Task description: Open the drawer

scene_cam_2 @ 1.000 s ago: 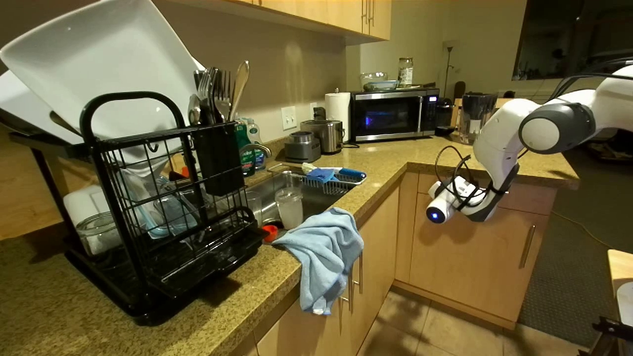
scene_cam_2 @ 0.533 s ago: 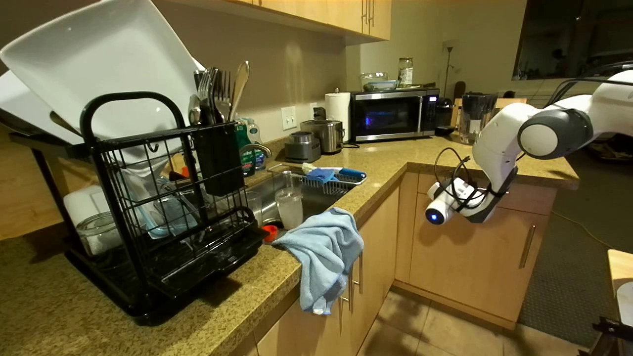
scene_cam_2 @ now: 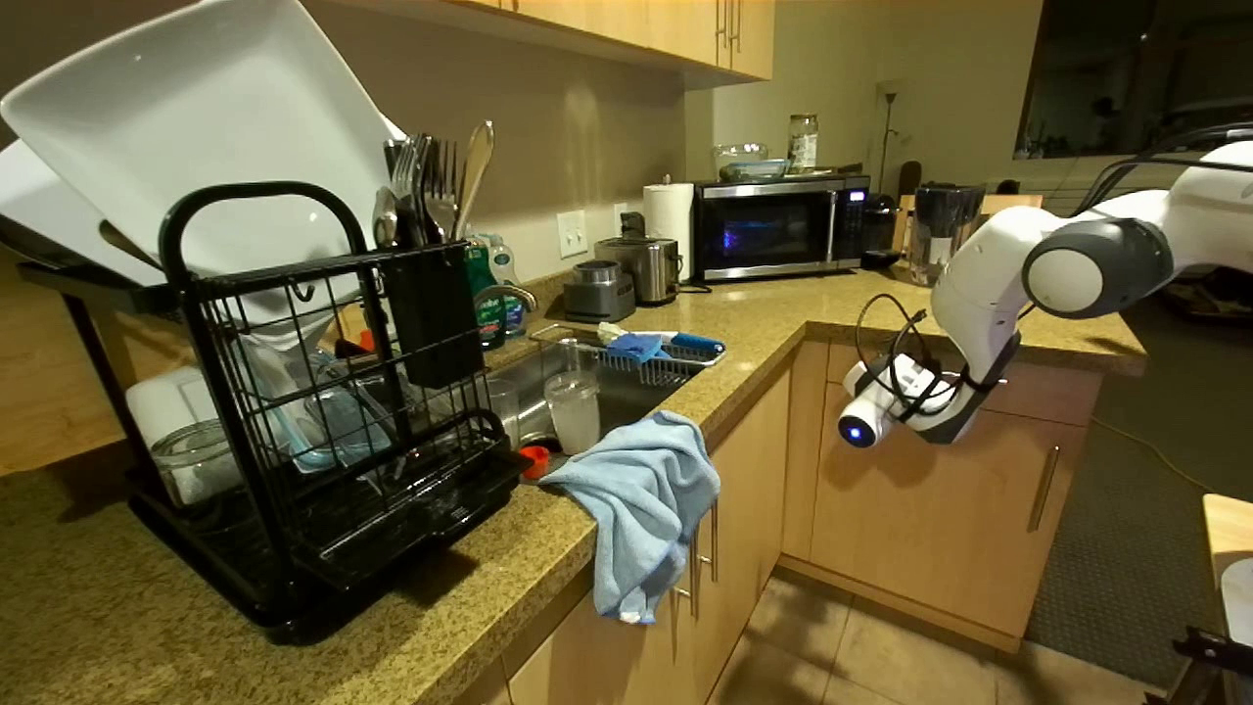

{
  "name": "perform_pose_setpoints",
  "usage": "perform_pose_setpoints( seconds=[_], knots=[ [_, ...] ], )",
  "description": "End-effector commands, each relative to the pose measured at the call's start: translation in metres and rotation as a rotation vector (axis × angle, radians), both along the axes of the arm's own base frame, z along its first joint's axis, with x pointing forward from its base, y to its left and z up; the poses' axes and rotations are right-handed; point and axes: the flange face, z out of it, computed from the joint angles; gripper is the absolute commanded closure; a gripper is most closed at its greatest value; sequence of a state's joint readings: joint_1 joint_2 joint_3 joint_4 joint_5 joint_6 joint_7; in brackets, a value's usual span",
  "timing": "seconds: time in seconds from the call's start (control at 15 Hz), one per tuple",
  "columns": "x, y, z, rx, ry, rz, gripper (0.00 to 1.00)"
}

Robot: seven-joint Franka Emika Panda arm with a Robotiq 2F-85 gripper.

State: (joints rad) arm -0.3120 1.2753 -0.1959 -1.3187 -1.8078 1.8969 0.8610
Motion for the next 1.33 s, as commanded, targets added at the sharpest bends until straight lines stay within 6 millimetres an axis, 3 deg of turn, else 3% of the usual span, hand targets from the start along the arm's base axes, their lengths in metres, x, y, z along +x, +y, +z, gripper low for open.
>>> perform_pose_setpoints(
  seconds=[0.0,0.13,0.6,1.0,1.27],
  knots=[
    [-0.003,0.002,-0.007,-0.026,0.021,-0.005,0.94],
    [-0.004,0.009,-0.006,-0.047,0.014,0.000,0.99],
    [-0.014,0.046,-0.011,-0.078,-0.034,0.053,0.96],
    [-0.030,0.093,-0.012,-0.098,-0.058,0.097,0.96],
    [-0.045,0.131,-0.001,-0.046,-0.055,0.144,0.96]
  ],
)
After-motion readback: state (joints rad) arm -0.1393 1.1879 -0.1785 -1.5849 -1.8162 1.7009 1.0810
